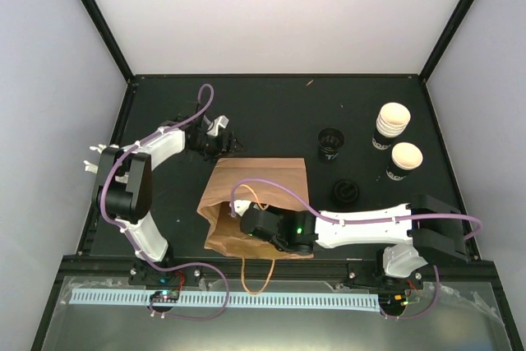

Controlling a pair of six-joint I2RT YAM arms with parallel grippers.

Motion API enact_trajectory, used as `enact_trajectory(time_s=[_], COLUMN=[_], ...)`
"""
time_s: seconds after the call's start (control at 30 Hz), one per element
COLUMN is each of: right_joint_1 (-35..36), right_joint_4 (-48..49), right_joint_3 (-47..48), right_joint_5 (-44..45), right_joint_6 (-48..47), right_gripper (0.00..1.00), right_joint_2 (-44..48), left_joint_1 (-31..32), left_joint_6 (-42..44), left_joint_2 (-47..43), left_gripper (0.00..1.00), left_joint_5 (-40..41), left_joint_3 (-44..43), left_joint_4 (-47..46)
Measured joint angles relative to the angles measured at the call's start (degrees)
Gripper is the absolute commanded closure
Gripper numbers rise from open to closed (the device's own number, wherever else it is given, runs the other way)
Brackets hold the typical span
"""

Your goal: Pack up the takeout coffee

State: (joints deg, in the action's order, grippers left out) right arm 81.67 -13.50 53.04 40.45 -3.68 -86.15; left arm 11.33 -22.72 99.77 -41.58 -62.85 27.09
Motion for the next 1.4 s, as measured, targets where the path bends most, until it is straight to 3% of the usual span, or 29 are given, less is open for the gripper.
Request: enact_trajectory(time_s=[0.63,1.4], right_joint_1=[0.0,0.1], right_joint_4=[6.7,8.4], right_joint_3=[2.1,2.3], right_joint_5=[1.5,5.1], right_joint_6=[-7.2,-8.8], right_gripper=[0.42,0.44], right_joint_2=[-6.4,-10.9], left_joint_1=[0.3,0.8], left_joint_6=[1.1,3.2], left_joint_2=[-1.3,-1.3], left_gripper=[0.26,0.30], left_joint_5=[-1.4,-3.7], left_joint_3=[2.4,3.9], left_joint_4=[1.2,2.2])
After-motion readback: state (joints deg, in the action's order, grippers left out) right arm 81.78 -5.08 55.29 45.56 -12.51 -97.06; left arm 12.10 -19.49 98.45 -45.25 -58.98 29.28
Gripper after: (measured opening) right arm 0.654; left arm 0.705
